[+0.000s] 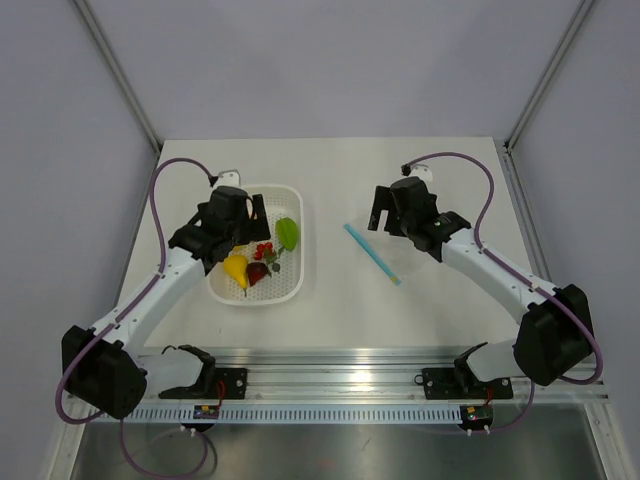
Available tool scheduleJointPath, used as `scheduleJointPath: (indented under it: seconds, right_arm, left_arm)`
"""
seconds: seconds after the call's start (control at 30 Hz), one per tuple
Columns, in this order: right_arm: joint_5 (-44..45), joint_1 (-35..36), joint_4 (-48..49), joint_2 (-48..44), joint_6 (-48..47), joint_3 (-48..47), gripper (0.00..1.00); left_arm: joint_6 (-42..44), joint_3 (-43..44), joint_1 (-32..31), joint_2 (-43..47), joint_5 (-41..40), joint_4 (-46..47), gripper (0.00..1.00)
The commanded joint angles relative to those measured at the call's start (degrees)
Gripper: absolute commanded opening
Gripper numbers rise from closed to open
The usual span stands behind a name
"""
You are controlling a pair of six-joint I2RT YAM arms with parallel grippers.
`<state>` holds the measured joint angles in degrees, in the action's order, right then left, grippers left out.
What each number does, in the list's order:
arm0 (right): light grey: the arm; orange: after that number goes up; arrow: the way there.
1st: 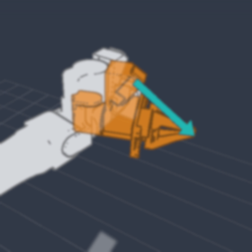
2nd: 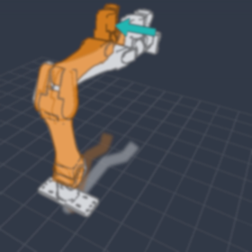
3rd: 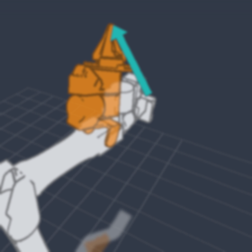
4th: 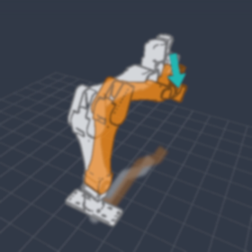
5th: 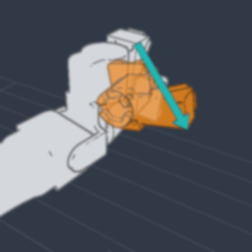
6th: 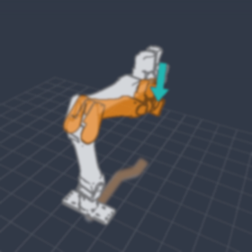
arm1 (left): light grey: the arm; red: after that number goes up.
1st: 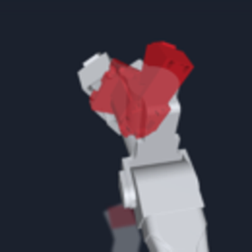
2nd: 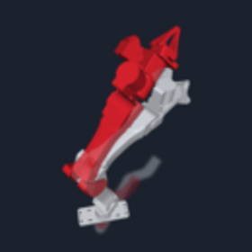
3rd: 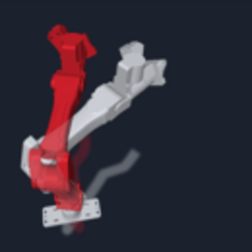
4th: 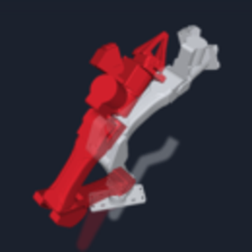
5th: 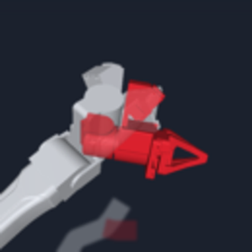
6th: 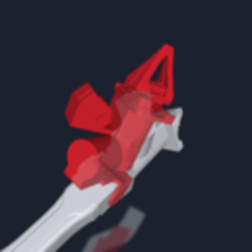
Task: Place the food in the zip-top bag and seal the zipper
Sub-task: Pick up the zipper food storage bag at the center of the board.
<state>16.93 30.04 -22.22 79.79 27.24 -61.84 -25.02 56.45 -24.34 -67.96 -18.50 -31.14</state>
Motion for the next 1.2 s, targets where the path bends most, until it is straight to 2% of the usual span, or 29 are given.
scheduleJointPath:
  seconds: [0.0,0.2,0.23,0.3,0.37,0.4,0.5,0.7,1.07,1.17]
  right_arm:
    - [1.1,-0.1,-0.2,-1.0,-4.8,0.1,0.99]
    - [3.9,-0.1,-8.3,6.6,-11.4,-4.2,0.98]
    - [4.3,-0.1,-10.7,8.1,-11.8,-6.2,0.92]
    - [5.0,-0.1,-11.4,11.3,-12.7,-6.9,0.87]
    - [3.3,-0.1,-10.6,13.4,-13.6,-6.9,0.75]
    - [2.5,0.0,-10.0,14.2,-14.8,-6.7,0.74]
    - [-1.8,-0.1,-8.9,17.8,-16.7,-7.8,0.72]
    - [-3.1,2.6,-6.3,22.6,-19.0,-10.7,0.63]
    - [0.0,4.7,-3.8,30.8,-20.9,-14.3,0.54]
    - [0.9,4.6,-3.4,31.6,-20.8,-14.0,0.48]
  left_arm:
    - [0.7,4.5,-0.3,-1.2,0.0,-0.9,0.99]
    - [-0.3,5.8,-1.8,-1.9,2.1,-0.8,0.99]
    - [-0.2,5.7,-2.1,-2.2,2.9,-0.5,0.99]
    - [-0.7,5.3,-2.2,-2.5,3.7,0.0,0.99]
    - [-1.1,5.1,-2.2,-2.8,4.8,0.0,0.99]
    - [-1.1,5.1,-2.3,-2.9,5.3,0.3,0.99]
    - [-1.3,5.0,-2.6,-3.1,7.1,0.5,0.99]
    - [-1.5,5.3,-3.7,-3.1,8.4,0.4,0.99]
    - [-1.7,5.9,-3.8,-3.1,8.6,-0.4,0.99]
    - [-2.0,5.8,-3.8,-3.2,8.9,-0.3,0.99]
